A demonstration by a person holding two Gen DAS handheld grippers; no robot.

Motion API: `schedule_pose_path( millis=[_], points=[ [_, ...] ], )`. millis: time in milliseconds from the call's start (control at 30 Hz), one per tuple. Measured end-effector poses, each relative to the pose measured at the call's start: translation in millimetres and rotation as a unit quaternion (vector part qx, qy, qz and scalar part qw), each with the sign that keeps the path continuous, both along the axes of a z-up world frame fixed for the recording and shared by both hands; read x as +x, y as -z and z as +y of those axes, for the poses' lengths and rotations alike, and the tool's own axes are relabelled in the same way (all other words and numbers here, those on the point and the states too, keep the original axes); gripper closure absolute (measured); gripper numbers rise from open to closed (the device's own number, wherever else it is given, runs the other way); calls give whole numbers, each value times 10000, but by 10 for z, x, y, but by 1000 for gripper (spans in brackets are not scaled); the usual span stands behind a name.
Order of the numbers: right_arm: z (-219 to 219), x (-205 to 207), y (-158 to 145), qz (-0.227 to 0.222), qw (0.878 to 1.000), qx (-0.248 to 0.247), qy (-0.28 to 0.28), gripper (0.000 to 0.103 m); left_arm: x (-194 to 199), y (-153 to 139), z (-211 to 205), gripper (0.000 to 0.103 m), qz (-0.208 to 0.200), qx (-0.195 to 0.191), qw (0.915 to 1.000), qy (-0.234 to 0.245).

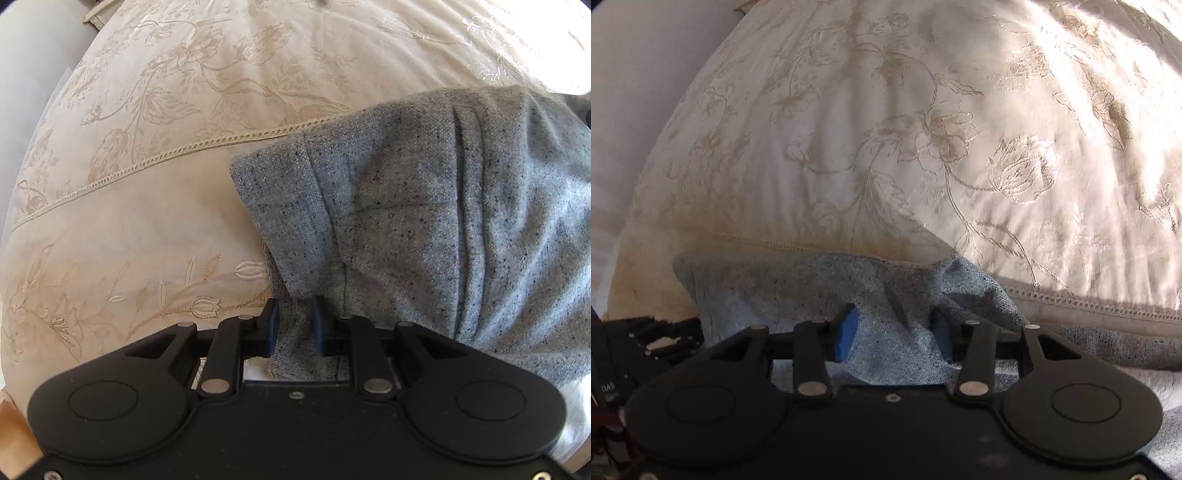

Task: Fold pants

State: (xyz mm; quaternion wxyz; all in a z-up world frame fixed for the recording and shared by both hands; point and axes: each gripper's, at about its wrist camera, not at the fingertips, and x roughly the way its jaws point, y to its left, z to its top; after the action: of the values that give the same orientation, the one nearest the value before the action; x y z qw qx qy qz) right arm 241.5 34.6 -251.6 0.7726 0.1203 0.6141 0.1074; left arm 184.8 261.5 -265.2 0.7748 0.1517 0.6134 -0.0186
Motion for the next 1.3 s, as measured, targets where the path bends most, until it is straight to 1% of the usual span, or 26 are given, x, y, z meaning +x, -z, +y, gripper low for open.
schedule_pose_path(
  millis=[100,233,333,367,433,467,500,533,567,600,633,667,733,800,833,867,900,967,1033,1100,1167,1200,1267,1300],
  points=[
    [-85,123,-2,61,9999,93,130,55,-37,-13,-36,77,-21,0,10000,35],
    [-72,228,71,220,9996,96,129,55,-60,-12,-36,77,-24,-26,10000,18],
    [-76,311,196,498,9984,63,273,56,-58,-37,-8,77,-30,-54,10000,4],
    [-64,344,272,602,9978,-11,294,67,-62,-40,5,77,-35,-63,10000,5],
    [26,386,293,714,9969,-309,128,101,-68,-42,15,77,-42,-72,10000,23],
    [61,416,199,568,9976,-395,8,101,-72,-43,22,77,-37,-70,10000,48],
    [66,450,36,146,9989,-446,24,101,-76,-46,24,77,-31,-61,9999,85],
    [17,508,-121,-197,9990,-312,251,101,-84,-50,20,77,-27,-45,9999,125],
    [-68,588,-190,-274,9981,-100,533,101,-95,-51,20,77,-39,-40,9999,155],
    [-127,680,-168,-183,9974,33,697,101,-104,-48,17,77,-56,-28,9998,179],
    [-135,736,-105,-129,9971,-61,747,101,-116,-41,-1,77,-73,5,9997,213],
    [-106,784,-17,-66,9973,-217,698,101,-122,-39,-18,77,-81,47,9996,260],
    [16,857,202,102,9973,-593,426,101,-142,-43,-44,77,-89,138,9991,383],
    [80,858,265,60,9963,-762,398,98,-167,-63,-50,77,-62,177,9988,452],
    [104,835,213,-88,9952,-848,475,95,-185,-90,-46,77,-17,184,9987,475],
    [117,794,127,-268,9940,-906,551,86,-200,-142,-14,76,22,152,9988,456],
    [153,698,-32,-603,9917,-981,568,84,-217,-218,39,72,58,105,9993,358],
    [226,466,-307,-1006,9900,-928,351,82,-221,-387,135,73,92,-33,9999,80],
    [313,156,-476,-1116,9918,-626,43,82,-189,-585,183,73,-38,-345,9993,-164],
    [428,-150,-509,-1060,9929,-483,-242,82,-134,-735,120,73,-251,-551,9978,-262],
    [546,-429,-435,-935,9932,-524,-447,82,-75,-810,-16,73,-429,-732,9962,-175],
    [574,-579,-358,-767,9945,-509,-497,82,-59,-806,-102,73,-455,-803,9957,-80],
    [651,-870,-137,-464,9963,-534,-490,82,-43,-687,-283,70,-314,-865,9956,179],
    [692,-1023,-30,-294,9963,-604,-535,82,-69,-580,-342,69,-146,-857,9959,256]
  ],
)
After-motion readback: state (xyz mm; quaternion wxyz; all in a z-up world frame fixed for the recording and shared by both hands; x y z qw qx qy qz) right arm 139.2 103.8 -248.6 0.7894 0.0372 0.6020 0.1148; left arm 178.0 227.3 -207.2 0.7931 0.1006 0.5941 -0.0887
